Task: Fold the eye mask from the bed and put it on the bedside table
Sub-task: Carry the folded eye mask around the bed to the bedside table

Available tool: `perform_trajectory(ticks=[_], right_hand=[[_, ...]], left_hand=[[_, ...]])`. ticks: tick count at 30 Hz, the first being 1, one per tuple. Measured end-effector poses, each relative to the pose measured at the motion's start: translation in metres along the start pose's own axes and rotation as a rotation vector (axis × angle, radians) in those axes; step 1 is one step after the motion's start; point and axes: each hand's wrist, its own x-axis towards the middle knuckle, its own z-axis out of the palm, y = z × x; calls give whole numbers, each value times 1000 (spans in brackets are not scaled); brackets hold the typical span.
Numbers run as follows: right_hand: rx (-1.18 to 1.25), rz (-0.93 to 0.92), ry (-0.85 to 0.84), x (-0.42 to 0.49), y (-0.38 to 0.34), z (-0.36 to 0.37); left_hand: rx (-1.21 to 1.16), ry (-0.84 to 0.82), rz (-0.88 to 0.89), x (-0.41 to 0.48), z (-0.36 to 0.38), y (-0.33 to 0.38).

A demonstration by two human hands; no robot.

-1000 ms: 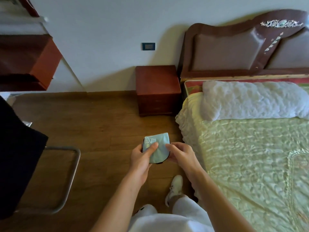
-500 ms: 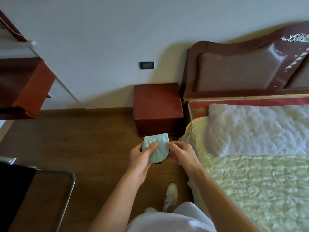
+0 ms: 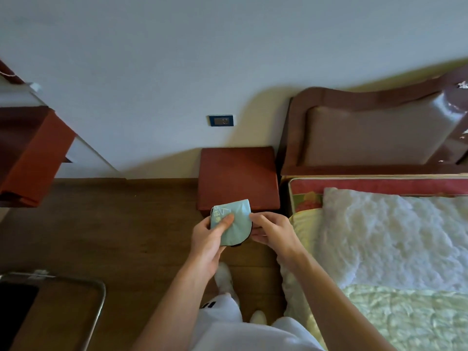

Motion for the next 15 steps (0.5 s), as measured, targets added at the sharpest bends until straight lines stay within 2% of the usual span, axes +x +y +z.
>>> perform_trajectory(ticks=[7, 15], right_hand=[[-2, 13, 28, 75, -39, 3], [14, 8, 88, 181, -115, 23]], left_hand=[[-16, -28, -27, 75, 23, 41], [-22, -82, -56, 189, 43, 127]])
